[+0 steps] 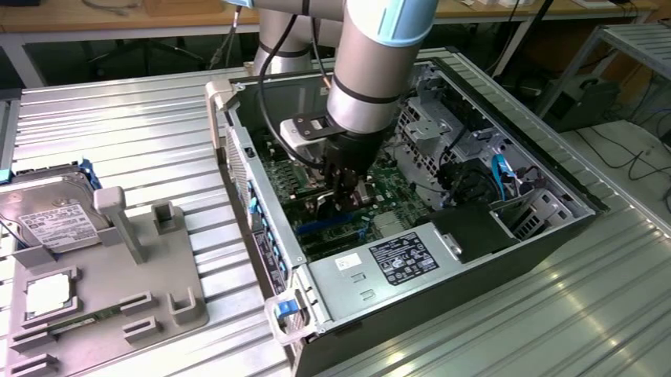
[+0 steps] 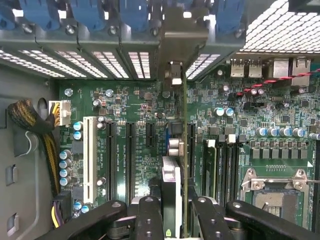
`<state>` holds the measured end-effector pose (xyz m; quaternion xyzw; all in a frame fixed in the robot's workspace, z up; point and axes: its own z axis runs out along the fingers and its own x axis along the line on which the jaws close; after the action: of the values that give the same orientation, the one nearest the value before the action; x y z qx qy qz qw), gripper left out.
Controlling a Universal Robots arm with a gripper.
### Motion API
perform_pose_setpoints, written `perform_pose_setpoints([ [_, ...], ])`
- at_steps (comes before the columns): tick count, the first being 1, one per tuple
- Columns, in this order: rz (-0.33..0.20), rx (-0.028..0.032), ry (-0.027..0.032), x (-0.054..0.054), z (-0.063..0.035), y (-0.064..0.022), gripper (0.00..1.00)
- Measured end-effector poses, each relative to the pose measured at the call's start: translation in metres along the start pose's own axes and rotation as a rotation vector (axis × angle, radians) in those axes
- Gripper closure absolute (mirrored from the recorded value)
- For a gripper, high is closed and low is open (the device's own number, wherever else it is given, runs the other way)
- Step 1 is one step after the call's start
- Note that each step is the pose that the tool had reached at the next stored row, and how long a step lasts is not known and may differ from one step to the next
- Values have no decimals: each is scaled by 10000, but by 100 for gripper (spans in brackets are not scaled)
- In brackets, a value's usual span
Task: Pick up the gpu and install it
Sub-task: 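Insert the gpu into the slot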
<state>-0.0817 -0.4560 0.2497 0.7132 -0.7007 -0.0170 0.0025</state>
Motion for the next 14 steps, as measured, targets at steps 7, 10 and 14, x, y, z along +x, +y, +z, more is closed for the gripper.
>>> perform_pose_setpoints([
  [7, 79, -6, 76, 5, 76, 25, 72],
  [10, 264, -2, 70, 4, 31, 37, 72],
  [14, 264, -1, 69, 4, 36, 37, 72],
])
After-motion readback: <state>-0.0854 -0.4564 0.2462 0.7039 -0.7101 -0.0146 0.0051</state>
